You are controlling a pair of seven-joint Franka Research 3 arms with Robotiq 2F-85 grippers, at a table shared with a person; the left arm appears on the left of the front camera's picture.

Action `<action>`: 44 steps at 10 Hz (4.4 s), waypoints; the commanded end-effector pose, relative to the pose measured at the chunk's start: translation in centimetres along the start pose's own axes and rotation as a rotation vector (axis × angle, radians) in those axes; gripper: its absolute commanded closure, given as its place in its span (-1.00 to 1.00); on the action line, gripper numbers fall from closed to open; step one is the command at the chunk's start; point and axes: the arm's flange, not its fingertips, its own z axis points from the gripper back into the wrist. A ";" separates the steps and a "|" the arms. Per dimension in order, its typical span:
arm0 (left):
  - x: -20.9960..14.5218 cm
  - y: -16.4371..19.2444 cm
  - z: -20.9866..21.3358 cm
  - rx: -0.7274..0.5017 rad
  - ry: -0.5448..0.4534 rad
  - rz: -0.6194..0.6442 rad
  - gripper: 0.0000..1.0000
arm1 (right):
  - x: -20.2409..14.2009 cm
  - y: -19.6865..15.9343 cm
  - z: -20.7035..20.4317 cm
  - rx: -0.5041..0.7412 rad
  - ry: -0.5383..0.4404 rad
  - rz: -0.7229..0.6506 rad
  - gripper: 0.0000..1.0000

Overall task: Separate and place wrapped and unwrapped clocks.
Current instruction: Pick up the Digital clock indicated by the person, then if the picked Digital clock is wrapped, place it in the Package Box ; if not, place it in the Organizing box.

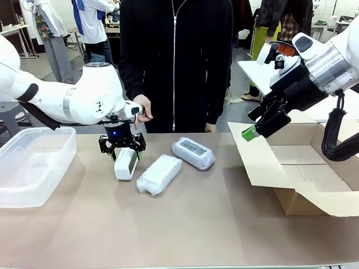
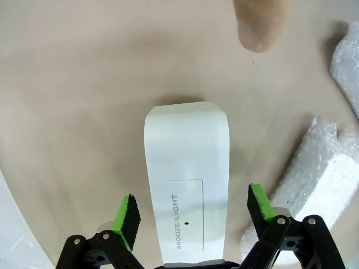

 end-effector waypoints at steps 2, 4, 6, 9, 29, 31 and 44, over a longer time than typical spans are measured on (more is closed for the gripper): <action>0.4 -0.9 0.6 0.048 0.012 0.050 -0.60 | 0.0 -0.1 -0.1 0.028 -0.019 0.012 -1.00; 0.2 -0.8 0.5 0.058 0.023 0.045 -0.60 | 0.0 -0.1 -0.1 0.028 -0.019 0.012 -1.00; 0.2 -0.8 0.2 0.071 0.038 0.048 -0.30 | 0.0 -0.1 -0.1 0.028 -0.019 0.012 -1.00; 0.1 -0.8 0.2 0.056 0.032 0.056 0.29 | 0.0 -0.1 -0.1 0.028 -0.019 0.012 -1.00; -11.4 -1.4 21.8 0.100 -0.045 -0.050 1.00 | 0.0 -0.1 -0.1 0.028 -0.019 0.012 -1.00; -11.4 -1.4 21.8 0.100 -0.045 -0.050 1.00 | 0.0 -0.1 -0.1 0.028 -0.019 0.012 -1.00; -9.7 10.6 24.8 0.176 -0.052 0.118 -0.02 | 0.0 -0.1 -0.1 0.028 -0.019 0.012 -1.00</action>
